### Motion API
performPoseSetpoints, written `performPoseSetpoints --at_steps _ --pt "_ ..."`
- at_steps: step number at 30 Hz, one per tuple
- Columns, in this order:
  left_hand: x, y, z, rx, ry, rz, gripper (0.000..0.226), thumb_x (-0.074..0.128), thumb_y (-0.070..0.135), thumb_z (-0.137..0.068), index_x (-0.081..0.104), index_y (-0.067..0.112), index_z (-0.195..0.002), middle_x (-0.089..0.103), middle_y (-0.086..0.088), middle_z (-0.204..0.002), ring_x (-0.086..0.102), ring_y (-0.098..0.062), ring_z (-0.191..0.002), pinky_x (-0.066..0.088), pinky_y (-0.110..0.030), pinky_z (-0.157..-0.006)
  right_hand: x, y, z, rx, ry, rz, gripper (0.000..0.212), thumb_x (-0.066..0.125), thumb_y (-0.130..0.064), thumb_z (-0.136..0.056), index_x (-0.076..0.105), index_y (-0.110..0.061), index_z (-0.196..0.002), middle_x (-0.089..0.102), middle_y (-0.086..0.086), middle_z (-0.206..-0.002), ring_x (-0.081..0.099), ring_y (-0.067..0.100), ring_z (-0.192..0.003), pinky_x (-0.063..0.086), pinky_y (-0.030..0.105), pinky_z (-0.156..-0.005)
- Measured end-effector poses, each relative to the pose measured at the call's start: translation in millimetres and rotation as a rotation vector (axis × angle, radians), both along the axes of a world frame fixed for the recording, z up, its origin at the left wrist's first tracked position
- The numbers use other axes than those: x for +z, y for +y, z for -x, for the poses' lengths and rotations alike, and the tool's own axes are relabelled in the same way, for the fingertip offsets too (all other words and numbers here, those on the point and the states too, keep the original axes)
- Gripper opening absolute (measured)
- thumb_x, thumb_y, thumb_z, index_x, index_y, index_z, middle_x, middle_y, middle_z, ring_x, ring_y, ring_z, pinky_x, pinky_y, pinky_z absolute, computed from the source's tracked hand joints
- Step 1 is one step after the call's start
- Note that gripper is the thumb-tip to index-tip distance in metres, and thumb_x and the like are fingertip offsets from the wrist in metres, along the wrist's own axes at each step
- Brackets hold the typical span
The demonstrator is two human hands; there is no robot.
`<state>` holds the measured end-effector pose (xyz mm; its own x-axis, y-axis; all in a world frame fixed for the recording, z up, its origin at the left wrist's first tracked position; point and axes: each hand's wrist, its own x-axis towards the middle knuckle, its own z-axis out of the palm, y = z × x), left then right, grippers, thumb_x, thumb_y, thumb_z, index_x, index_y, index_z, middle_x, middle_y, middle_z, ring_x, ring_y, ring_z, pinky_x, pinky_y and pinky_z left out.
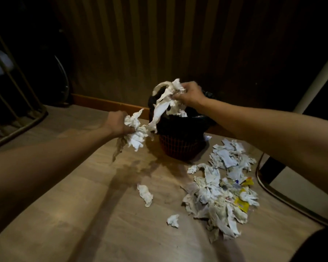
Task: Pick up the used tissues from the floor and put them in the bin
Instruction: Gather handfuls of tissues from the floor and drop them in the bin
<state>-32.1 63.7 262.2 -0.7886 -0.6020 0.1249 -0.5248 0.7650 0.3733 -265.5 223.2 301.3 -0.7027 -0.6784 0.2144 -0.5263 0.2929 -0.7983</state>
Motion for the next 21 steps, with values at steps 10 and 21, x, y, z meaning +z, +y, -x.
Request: performPoseSetpoints --at_steps 10,21 --pt "51.3 15.4 25.3 0.077 0.229 -0.005 0.039 0.080 0.032 -0.074 0.068 0.006 -0.099 0.070 -0.014 -0.096 0.065 -0.029 -0.088 0.052 -0.038 -0.073 3.8 15.3 58.2 -0.322 -0.061 0.124 0.027 0.073 -0.021 -0.084 0.073 -0.018 -0.112 0.074 0.003 -0.107 0.070 0.019 -0.098 0.060 0.039 -0.087" --pt "87.4 22.8 111.1 0.099 0.291 -0.117 0.050 0.081 0.029 -0.076 0.065 0.009 -0.118 0.069 -0.012 -0.116 0.066 -0.027 -0.104 0.055 -0.035 -0.085 -4.0 29.3 72.6 -0.224 -0.150 0.023 0.042 0.073 -0.019 -0.088 0.063 -0.010 -0.128 0.061 0.010 -0.128 0.068 0.024 -0.102 0.064 0.036 -0.068"
